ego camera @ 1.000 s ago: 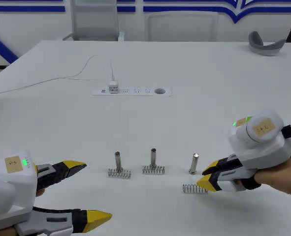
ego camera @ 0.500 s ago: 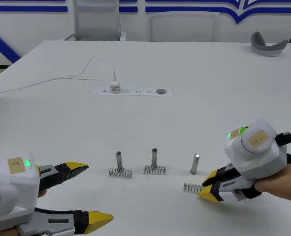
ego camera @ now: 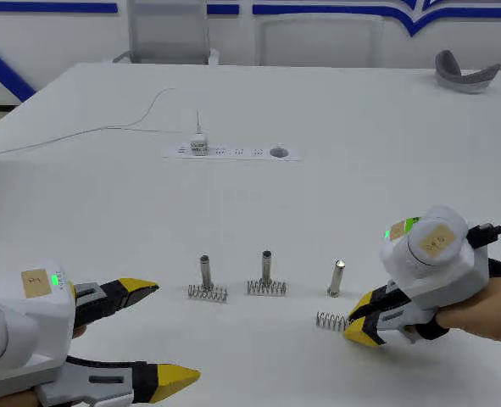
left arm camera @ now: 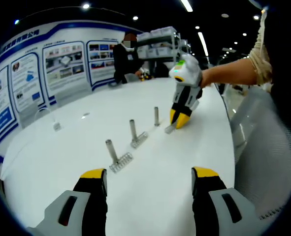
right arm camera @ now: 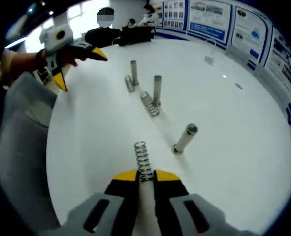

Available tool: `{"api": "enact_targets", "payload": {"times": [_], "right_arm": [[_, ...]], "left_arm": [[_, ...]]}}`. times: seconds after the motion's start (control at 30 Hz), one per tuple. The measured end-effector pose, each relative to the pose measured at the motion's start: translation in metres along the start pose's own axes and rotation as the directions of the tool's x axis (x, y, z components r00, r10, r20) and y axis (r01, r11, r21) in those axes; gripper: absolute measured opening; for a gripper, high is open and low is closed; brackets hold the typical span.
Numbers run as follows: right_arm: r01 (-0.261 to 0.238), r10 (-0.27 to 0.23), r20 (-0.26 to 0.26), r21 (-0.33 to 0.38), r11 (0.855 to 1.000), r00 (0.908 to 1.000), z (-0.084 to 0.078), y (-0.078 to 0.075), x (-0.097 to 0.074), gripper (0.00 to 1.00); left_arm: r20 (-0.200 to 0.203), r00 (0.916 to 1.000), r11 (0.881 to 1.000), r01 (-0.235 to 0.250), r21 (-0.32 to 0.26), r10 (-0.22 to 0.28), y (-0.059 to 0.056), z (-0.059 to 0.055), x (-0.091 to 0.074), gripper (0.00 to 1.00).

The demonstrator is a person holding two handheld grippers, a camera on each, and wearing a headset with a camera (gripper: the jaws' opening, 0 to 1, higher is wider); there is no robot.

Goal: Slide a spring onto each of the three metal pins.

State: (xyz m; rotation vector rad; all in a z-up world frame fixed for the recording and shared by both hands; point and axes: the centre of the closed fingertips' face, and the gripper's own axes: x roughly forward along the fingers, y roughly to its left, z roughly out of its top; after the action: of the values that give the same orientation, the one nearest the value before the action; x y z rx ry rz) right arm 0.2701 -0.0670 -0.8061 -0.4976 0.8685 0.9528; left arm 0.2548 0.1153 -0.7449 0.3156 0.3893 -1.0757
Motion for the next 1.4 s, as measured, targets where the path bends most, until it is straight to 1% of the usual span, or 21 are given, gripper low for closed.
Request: {"api": "enact_targets", "payload": {"times": [0.13, 0.2, 0.27, 0.57, 0.73, 0.97, 1.07, 1.2, 1.4], "right_arm": [[-0.001, 0.001, -0.011, -0.005, 1.0, 0.9999, 0.0, 0.001, 0.0, 0.12], [0.005, -0.006, -0.009, -0.012, 1.0, 0.9999, 0.001, 0.0, -0.001, 0.12], [-0.001, 0.001, -0.005, -0.008, 1.0, 1.0, 0.004, 0.002, -0.003, 0.12], [-0.026, 0.027, 0.01, -0.039, 0.999, 0.9996, 0.015, 0.015, -0.008, 0.12], [-0.035, 0.036, 0.014, -0.059, 0.998, 0.9993, 0.022, 0.02, -0.012, 0.12], [-0.069, 0.072, 0.033, -0.099, 0.993, 0.9968, 0.035, 0.034, -0.017, 0.12], [-0.086, 0.092, 0.043, -0.123, 0.989, 0.9948, 0.043, 0.042, -0.018, 0.12], [-0.102, 0.111, 0.052, -0.156, 0.983, 0.9924, 0.051, 0.049, -0.022, 0.12], [-0.116, 0.131, 0.062, -0.197, 0.973, 0.9895, 0.062, 0.057, -0.025, 0.12]], "left_arm": [[-0.001, 0.9998, 1.0, 0.018, 0.005, -0.018, -0.004, -0.001, 0.005, 0.71], [-0.003, 0.9995, 0.999, 0.03, 0.011, -0.03, -0.007, -0.001, 0.007, 0.7], [-0.005, 0.999, 0.999, 0.044, 0.018, -0.044, -0.01, 0.0, 0.01, 0.7], [-0.003, 0.9952, 0.994, 0.098, 0.038, -0.098, -0.02, 0.005, 0.023, 0.65], [-0.008, 0.9926, 0.991, 0.122, 0.048, -0.121, -0.023, 0.006, 0.031, 0.63], [0.004, 0.9884, 0.987, 0.151, 0.058, -0.152, -0.028, 0.015, 0.04, 0.58], [0.002, 0.9856, 0.983, 0.169, 0.071, -0.169, -0.033, 0.018, 0.045, 0.56], [0.007, 0.982, 0.979, 0.187, 0.086, -0.189, -0.039, 0.022, 0.049, 0.53], [0.011, 0.9771, 0.971, 0.21, 0.11, -0.212, -0.047, 0.029, 0.054, 0.47]]}}
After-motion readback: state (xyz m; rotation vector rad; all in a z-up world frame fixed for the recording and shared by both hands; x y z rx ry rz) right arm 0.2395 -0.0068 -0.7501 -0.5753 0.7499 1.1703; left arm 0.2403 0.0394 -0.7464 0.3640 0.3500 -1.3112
